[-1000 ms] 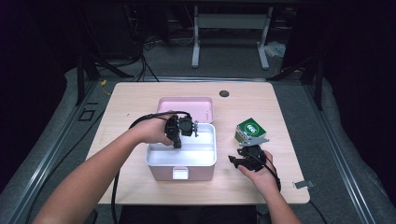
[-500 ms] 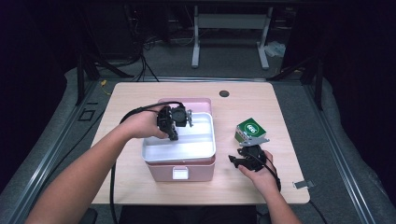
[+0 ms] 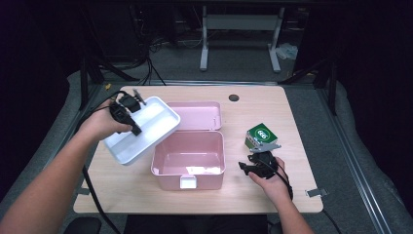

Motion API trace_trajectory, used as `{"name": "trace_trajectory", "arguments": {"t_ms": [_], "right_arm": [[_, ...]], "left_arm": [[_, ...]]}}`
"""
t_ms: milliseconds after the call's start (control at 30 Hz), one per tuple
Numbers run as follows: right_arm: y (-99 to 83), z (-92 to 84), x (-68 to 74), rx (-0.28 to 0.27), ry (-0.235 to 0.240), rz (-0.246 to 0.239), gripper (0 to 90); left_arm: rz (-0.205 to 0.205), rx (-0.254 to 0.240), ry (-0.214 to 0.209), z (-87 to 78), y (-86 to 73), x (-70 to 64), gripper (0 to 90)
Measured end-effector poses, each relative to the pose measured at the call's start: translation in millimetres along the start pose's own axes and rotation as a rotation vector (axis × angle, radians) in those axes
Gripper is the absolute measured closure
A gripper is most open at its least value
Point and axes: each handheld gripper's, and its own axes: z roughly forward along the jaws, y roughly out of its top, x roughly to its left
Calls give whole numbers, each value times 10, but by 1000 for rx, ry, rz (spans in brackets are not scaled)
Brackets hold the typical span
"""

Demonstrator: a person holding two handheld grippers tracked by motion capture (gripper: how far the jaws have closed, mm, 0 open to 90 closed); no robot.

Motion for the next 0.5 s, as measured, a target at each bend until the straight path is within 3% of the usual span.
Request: {"name": "trace_trajectory", "arguments": {"t_ms": [100,200,367,500], "right_arm": [[2,0,5,0,1,2,496],[1,0,3,0,-1,0,496],[-2,-3,1,-2,-2,2,496],[1,3,3,-1,-1,4,496]], "left_arm": [[-69,0,9,-17,-169,182,894],[-110,14,20,16,-316,309,894],[-140,49,20,150,-511,416,894],[-158,75,22,368,-628,452,893]]}}
